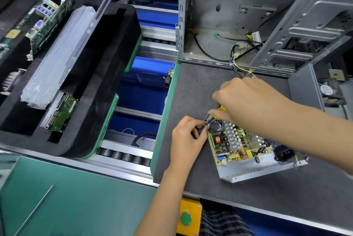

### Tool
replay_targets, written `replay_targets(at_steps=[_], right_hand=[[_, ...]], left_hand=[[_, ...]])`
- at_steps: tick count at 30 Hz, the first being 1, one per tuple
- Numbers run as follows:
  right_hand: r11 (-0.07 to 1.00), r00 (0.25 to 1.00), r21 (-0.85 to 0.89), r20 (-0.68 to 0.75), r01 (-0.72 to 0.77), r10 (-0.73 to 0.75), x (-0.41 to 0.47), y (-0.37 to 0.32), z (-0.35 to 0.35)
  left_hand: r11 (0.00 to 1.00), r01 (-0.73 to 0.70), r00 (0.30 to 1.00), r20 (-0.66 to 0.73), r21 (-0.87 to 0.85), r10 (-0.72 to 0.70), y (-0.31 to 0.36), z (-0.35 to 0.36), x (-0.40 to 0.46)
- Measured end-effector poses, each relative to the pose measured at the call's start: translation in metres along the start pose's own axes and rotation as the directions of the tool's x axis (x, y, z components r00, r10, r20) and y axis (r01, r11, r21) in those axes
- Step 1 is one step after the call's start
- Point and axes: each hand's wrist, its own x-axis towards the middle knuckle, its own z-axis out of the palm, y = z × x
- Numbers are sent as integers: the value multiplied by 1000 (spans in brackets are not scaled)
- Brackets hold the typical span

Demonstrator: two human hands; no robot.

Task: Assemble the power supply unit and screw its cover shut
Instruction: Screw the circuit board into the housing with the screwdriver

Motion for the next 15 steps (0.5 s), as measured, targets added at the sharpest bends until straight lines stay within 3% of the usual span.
replay_targets(at_steps=[8,15], right_hand=[[970,999,-242,-36,15,-24,-1,-11,3],[994,995,-96,90,60,-51,3,-13,-8]], left_hand=[[1000,-7,1000,3,19,7,0,0,0],[1000,-1,1000,13,16,1,1,0,1]])
